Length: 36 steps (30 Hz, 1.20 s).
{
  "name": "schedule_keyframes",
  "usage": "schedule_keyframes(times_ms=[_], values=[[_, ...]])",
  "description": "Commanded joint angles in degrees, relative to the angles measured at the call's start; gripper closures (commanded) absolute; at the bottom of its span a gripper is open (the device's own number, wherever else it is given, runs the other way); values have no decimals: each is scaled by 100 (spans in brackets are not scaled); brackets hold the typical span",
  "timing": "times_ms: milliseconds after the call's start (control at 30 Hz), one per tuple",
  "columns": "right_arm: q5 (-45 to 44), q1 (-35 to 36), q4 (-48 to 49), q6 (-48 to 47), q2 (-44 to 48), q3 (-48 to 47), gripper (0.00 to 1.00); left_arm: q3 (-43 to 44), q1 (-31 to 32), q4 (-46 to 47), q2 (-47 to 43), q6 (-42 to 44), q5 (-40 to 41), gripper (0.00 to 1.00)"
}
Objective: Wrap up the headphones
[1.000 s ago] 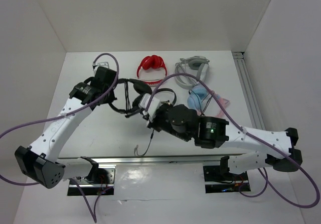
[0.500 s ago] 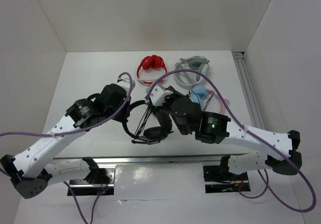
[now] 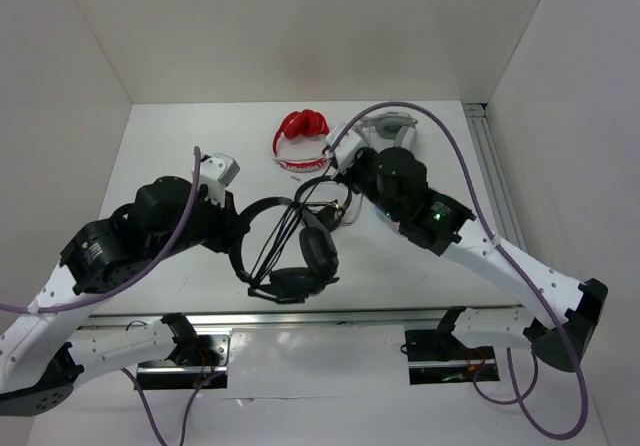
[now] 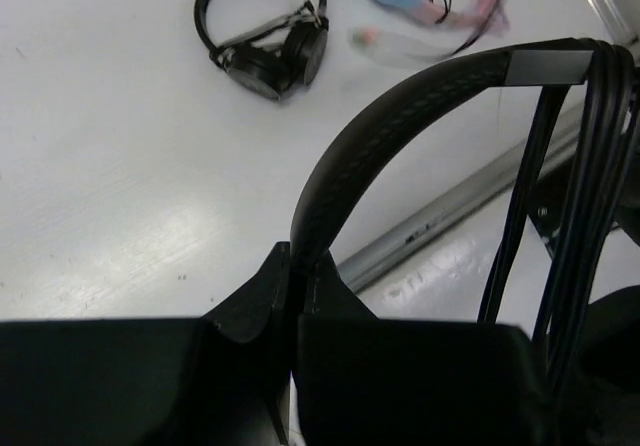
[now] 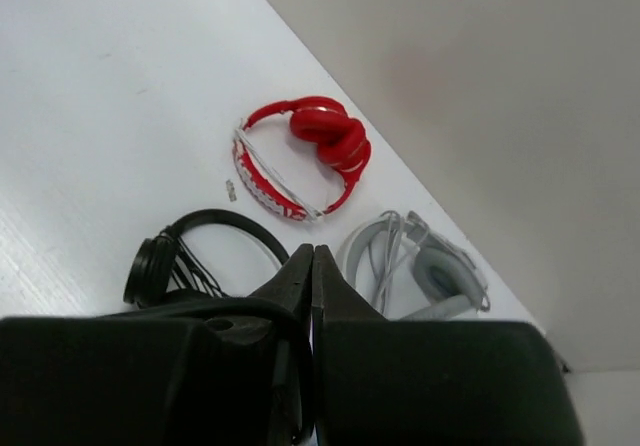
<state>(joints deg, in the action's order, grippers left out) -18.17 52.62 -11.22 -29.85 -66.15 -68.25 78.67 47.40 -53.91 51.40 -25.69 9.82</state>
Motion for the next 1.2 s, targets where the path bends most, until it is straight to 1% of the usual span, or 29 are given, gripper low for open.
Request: schedule_keyframes(times_ms=[0,33,67,100,133,167,200,233,267,333,367,400,433,467,533,600,633,667,800,867,900,1067,1167], values=[[1158,-980,507,891,-30,-84,89,517,121,-814,-297,214,-525,100],[1732,-1330,594,1249,-90,-31,88,648,121,-718,-297,162,-586,100],[2295,-1507,856,1445,-91,152,85,710,121,-552,-297,161,-665,100],[3414,-1701,1041,1673,-161,258,81,772,121,-481,-297,161,-736,100],[3948,-2016,1269,2162,-161,381,81,903,121,-419,-297,109,-789,100],[4353,-2123,1846,2446,-231,678,81,974,121,-349,-245,21,-789,100],[4714,-2185,2200,2718,-319,855,80,1035,121,-296,-192,20,-789,100],[5075,-2125,2525,3104,-372,1022,81,1097,121,-296,-139,-119,-789,100],[5078,-2029,3033,3238,-425,1311,84,1184,121,-208,-60,-207,-728,100],[5026,-1844,3458,3423,-574,1577,92,1281,121,-85,36,-339,-492,100],[5025,-1721,3904,3615,-688,1847,99,1404,121,-85,89,-523,-377,100],[5025,-1668,4152,3739,-741,1981,100,1475,121,-85,177,-620,-263,100],[5025,-1606,4607,3967,-889,2234,100,1588,121,-15,230,-813,-18,100],[5025,-1606,4612,4065,-891,2237,100,1590,121,55,230,-814,115,100],[5174,-1545,5225,4371,-1154,2570,92,1774,121,152,291,-1095,439,100],[5175,-1492,5803,4531,-1469,2842,90,2019,121,214,353,-1366,625,100],[5175,-1405,5937,4584,-1575,2896,87,2099,121,214,423,-1447,713,100],[5227,-1404,6069,4584,-1681,2896,85,2178,121,214,476,-1517,836,100],[5228,-1176,6509,4847,-2147,3019,84,2442,121,214,626,-1745,837,100],[5228,-1114,6694,4900,-2261,3019,83,2442,121,267,626,-1807,837,100],[5228,-1061,6782,4979,-2314,3019,80,2442,121,267,626,-1808,889,100],[5228,-1008,7151,5094,-2710,3072,74,2091,121,416,504,-1922,890,100],[5228,-1008,7265,5164,-2833,2941,73,1959,121,469,451,-1975,819,100]])
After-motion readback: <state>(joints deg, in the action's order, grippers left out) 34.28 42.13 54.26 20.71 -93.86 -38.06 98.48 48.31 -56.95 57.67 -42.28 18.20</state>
